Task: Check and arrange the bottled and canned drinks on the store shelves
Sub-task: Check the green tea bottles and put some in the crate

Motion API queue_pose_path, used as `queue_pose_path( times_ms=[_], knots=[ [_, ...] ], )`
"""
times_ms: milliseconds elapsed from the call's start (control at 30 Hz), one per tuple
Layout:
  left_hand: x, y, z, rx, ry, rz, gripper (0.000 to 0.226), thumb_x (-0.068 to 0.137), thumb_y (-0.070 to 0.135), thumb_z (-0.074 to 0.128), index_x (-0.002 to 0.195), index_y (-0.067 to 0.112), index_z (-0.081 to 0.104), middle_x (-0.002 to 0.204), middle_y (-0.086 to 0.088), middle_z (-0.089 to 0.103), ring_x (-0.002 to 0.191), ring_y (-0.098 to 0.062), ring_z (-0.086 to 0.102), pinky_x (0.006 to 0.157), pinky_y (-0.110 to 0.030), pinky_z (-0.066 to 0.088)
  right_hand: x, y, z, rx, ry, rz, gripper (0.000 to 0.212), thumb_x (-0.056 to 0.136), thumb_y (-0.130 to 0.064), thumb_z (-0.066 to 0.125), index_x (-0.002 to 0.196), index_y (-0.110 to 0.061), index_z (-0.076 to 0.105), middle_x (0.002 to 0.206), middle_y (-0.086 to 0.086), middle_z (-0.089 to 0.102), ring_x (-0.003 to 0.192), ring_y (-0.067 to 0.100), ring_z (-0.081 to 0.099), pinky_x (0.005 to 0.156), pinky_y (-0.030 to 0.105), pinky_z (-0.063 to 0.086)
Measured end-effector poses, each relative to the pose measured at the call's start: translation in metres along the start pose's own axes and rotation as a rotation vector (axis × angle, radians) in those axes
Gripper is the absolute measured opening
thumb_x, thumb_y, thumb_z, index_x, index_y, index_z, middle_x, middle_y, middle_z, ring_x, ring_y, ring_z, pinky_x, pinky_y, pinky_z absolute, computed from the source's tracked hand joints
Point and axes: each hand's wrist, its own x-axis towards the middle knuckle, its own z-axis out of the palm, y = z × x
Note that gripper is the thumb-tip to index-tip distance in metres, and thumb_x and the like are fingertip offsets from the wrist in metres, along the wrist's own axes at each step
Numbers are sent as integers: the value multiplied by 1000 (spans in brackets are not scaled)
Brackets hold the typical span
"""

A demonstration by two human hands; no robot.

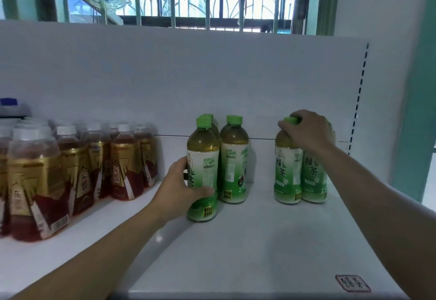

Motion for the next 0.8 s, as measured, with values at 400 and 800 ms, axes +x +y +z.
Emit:
queue_pose_path(
  times_ms=[400,800],
  knots=[
    [-14,19,10,285,331,599,78,86,35,73,151,22,32,152,8,32,142,2,21,118,-17,16,-22,-11,-10,437,82,-89,26,85,-46,76,101,-27,74,96,-9,67,97,14,62,83,32,51],
    [-8,57,130,-451,-310,36,46,74,41,79,113,43,54,107,19,72,96,3,68,82,-18,55,-11,-4,-35,1006,-28,-161,13,80,-29,85,83,-24,73,80,-5,71,78,16,67,75,38,57]
  ],
)
